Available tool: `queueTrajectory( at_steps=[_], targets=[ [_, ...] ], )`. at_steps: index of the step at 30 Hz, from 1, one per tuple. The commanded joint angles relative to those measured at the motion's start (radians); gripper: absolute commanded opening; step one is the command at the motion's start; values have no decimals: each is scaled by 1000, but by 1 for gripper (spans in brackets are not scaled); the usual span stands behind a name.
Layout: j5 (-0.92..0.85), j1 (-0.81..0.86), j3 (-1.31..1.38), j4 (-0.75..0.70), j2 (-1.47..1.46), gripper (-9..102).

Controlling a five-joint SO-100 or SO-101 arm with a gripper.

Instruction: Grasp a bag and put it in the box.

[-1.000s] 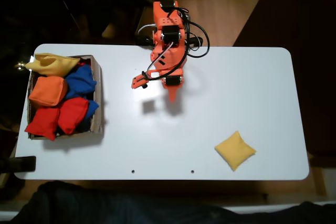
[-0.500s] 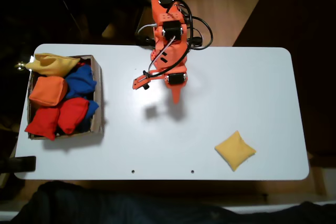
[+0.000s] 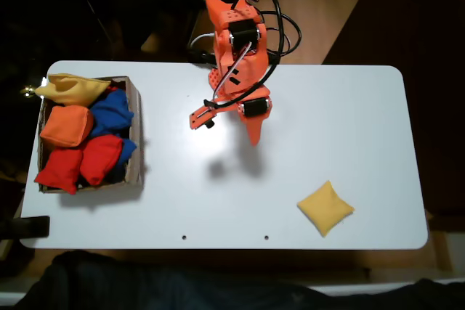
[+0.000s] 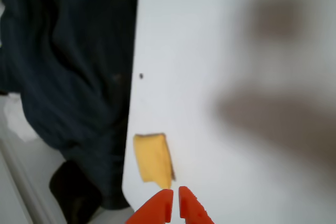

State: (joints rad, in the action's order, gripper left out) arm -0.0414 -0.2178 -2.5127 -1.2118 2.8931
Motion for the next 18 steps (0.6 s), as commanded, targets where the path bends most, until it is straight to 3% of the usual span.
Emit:
queueTrajectory(
  at_steps=[1,18],
  targets=[
    [-9,-25,86,20,-40,0],
    [-178,-150,367,-2,-339,0]
  ],
)
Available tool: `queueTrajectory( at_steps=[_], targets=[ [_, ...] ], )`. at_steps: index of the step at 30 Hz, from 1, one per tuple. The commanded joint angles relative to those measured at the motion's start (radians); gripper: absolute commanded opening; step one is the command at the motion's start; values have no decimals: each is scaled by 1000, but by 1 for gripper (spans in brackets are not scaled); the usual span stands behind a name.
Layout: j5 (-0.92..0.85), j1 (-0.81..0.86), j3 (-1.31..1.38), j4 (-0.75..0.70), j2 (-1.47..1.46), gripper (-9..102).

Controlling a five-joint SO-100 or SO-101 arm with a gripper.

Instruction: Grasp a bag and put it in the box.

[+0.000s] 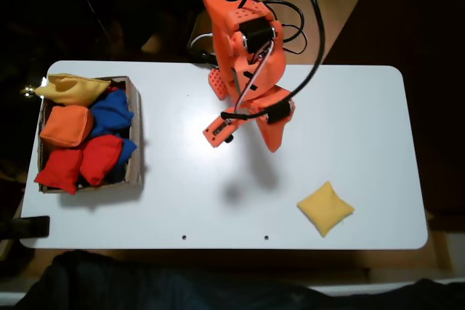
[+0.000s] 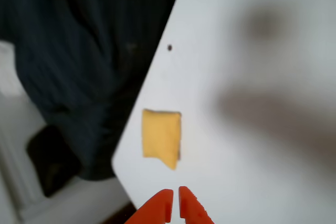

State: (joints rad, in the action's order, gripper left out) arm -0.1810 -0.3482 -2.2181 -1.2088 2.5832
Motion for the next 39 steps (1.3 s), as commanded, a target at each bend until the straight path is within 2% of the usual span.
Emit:
queueTrajectory(
  at_steps=[1,24,35,39],
  targets=[
    [-54,-28,87,-9,-51,0],
    [-129,-117,476,-18,-609,0],
    [-258,-175,609,-15,-808,2],
    [-383,-201,637,-11,-857,2]
  ],
)
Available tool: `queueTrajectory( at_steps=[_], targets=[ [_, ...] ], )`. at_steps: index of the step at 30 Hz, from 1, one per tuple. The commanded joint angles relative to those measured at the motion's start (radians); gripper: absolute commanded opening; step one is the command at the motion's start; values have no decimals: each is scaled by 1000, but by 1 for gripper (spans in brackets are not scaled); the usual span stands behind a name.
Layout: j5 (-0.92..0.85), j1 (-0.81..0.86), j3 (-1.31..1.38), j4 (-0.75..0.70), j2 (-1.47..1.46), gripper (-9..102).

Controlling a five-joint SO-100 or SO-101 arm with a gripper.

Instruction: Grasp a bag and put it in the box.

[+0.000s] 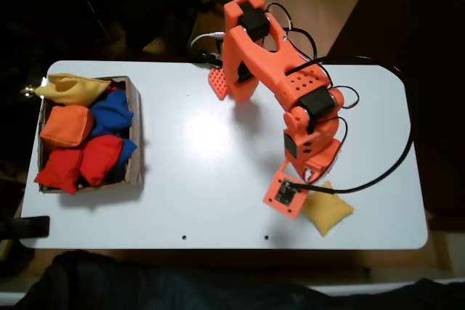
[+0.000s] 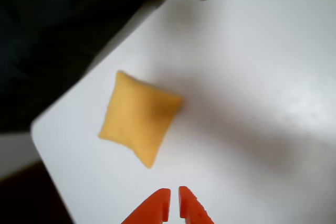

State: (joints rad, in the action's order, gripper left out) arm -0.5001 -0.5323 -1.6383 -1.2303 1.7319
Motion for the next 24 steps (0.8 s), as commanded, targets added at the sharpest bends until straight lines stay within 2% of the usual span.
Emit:
queueTrajectory(
  at_steps=[1,5,11,16,24],
  targets=[
    [-84,-21,64,12,-18,2],
    [-155,-25,103,17,-63,4],
    [-219,-25,175,17,-144,26],
    [-239,-35,204,17,-196,40],
    [-278,-67,213,8,-230,50]
  ],
)
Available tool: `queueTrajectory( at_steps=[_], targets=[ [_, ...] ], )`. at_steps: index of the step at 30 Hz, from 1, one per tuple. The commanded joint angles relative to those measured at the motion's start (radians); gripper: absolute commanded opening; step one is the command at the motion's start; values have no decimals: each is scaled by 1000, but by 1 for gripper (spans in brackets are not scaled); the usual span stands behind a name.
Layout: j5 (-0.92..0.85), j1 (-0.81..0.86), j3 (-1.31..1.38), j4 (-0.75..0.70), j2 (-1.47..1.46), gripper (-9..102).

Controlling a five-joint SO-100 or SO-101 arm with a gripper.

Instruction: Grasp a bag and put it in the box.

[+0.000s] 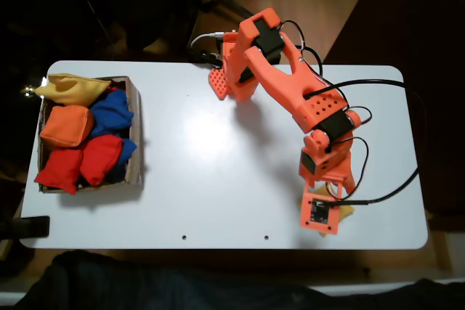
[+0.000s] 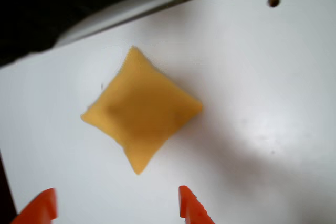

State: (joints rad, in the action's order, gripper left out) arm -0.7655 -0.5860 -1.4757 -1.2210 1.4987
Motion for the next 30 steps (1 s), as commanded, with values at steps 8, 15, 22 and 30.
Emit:
queueTrajectory(
  at_steps=[8,15,22,30],
  targets=[
    [-67,-21,83,-49,-77,53],
    [-137,-21,149,-98,-143,53],
    [-170,-17,245,-104,-210,53],
    [-224,-15,334,-97,-299,53]
  ],
)
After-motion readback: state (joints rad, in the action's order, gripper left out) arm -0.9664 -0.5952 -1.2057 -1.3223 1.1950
